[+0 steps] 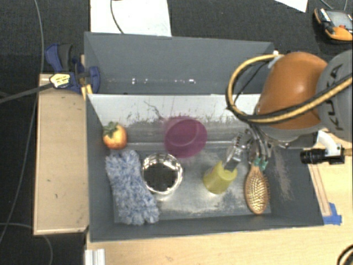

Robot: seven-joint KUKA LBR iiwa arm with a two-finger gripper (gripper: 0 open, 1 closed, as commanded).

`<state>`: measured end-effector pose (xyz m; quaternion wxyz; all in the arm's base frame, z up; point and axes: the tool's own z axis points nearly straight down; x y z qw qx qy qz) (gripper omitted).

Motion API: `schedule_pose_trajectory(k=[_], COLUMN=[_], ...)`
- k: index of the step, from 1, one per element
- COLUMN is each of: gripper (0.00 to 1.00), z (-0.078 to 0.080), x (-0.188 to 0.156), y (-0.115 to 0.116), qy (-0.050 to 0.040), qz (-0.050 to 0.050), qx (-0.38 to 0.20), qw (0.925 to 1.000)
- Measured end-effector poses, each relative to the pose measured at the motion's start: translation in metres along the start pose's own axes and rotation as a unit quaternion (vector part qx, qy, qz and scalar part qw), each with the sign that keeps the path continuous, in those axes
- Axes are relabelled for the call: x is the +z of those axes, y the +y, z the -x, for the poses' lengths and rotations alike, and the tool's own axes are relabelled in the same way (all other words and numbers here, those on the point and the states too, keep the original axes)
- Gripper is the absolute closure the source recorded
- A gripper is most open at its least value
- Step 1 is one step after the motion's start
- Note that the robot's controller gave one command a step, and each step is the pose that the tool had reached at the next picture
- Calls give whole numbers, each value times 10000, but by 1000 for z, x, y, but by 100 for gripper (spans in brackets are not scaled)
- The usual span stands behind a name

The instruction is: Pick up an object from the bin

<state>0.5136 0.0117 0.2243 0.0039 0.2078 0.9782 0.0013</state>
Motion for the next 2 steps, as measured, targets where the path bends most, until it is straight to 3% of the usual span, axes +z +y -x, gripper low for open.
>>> schedule_pose_trajectory(k=[1, 2], gripper=[100, 100], z=[0, -19], x=[0, 31], y=[0, -3], qy=[0, 9], qz=[-1, -4], qx=[-5, 145], qw=[10000, 9999])
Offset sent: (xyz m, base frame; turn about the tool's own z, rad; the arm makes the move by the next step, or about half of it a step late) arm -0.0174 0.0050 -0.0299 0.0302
